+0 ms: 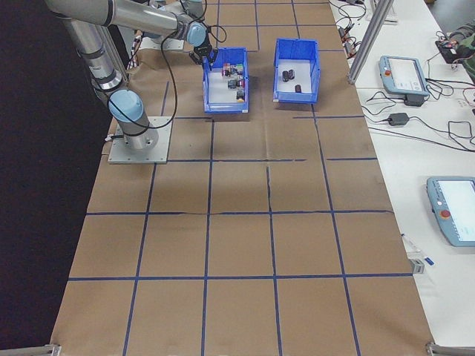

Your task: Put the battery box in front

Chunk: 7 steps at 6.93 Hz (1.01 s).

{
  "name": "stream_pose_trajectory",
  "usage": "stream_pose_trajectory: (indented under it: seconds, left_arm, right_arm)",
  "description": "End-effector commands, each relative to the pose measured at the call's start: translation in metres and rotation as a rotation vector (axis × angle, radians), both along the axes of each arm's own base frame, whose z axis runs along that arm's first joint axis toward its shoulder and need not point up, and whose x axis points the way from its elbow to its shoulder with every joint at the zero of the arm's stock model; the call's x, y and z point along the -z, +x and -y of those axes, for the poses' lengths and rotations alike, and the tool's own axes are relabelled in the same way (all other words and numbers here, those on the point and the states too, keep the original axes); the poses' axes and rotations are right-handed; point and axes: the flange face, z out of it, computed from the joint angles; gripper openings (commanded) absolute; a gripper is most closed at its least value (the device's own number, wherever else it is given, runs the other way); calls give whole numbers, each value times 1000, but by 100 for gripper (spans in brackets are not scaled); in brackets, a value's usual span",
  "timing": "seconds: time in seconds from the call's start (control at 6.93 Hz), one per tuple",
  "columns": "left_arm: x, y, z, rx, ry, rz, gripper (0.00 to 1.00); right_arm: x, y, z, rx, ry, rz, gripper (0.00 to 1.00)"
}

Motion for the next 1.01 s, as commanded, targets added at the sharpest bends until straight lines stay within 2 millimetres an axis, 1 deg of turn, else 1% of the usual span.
stream_pose_trajectory:
  seconds: [0.0,0.14,0.29,0.43,0.58,0.72,0.87]
  left_arm:
    - [5,0,2,10,6,-2,99]
    - [6,0,5,15,-20,-2,99]
    - [11,-1,3,10,-13,-5,99]
    - [13,-1,3,13,-13,-6,99]
    - [14,-1,4,10,-10,-8,99]
    - [17,-1,5,12,-5,-8,99]
    - [18,-4,7,12,-3,-29,99]
  right_arm:
    - [-42,-7,12,33,-70,52,100]
    - [-55,-11,16,48,-92,71,100]
    - [-70,-23,35,122,-124,93,100]
    - [-89,-40,65,256,-168,126,100]
    - [-105,-62,94,355,-202,146,100]
    - [-116,-86,117,428,-206,151,100]
    - [-128,-113,142,608,-199,232,100]
